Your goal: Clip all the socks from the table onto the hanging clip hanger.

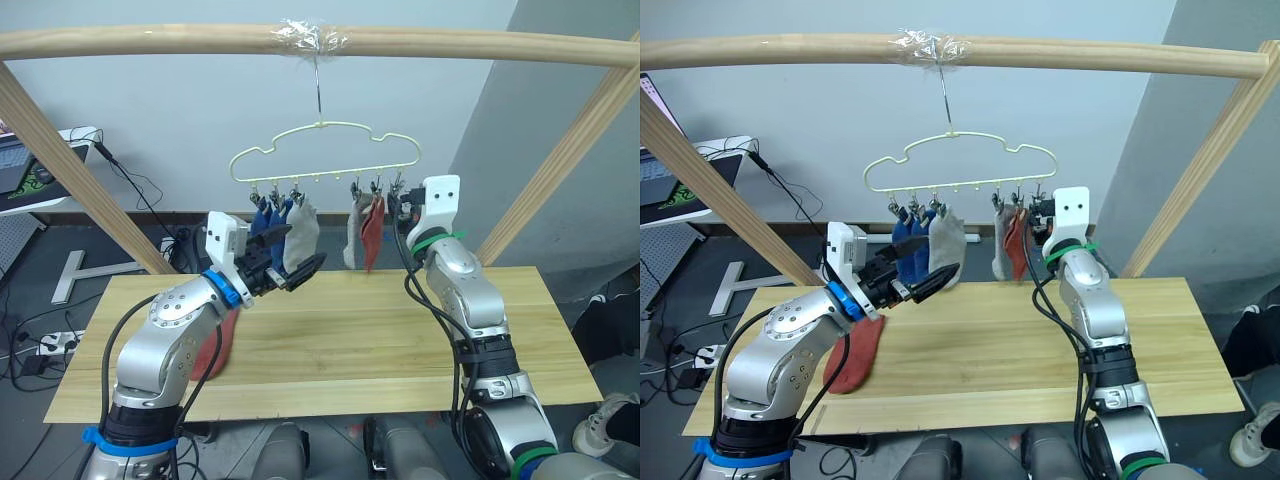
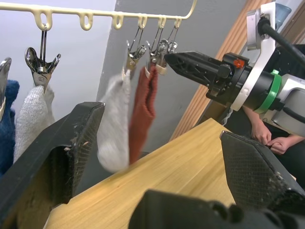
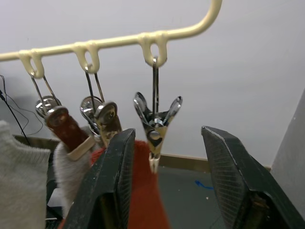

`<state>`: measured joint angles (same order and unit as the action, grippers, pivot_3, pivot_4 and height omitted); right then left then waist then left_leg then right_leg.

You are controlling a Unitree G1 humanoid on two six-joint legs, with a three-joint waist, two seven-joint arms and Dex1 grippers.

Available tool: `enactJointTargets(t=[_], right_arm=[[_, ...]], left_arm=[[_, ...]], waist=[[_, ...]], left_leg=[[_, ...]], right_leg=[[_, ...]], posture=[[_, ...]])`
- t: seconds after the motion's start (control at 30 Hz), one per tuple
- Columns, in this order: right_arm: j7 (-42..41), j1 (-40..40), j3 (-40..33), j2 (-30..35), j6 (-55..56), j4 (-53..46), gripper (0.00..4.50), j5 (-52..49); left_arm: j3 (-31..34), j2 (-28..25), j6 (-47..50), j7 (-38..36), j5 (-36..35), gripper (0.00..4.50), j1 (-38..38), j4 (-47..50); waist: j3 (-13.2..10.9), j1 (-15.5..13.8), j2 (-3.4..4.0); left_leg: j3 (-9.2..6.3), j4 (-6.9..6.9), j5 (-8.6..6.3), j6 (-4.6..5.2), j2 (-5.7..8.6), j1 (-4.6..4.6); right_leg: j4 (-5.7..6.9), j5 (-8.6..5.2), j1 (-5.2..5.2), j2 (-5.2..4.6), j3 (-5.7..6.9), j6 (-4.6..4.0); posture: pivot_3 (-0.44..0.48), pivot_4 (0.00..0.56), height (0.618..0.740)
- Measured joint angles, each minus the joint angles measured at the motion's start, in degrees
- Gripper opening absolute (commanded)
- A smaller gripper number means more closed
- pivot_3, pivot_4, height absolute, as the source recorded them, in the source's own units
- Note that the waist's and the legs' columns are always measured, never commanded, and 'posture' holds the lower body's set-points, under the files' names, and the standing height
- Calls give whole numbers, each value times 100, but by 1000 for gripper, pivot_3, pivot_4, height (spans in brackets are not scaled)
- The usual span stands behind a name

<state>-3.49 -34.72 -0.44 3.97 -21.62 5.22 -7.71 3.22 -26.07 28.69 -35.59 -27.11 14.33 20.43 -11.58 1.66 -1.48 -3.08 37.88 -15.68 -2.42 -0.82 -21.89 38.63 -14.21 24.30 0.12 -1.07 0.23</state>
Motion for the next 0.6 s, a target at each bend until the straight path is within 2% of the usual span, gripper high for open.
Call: enactJointTargets(t=[0.6], right_arm=[[-13,-288,-48,-112,230,478,2295,-5]], left_arm=[[-133,71,192,58,-84,4500,496,320]], waist=[[-2,2,2]], left_leg=[[0,-1,0,0,3,-1]], right_leg=[[0,8,0,-1,0,-14]], posture=[[44,184,740]])
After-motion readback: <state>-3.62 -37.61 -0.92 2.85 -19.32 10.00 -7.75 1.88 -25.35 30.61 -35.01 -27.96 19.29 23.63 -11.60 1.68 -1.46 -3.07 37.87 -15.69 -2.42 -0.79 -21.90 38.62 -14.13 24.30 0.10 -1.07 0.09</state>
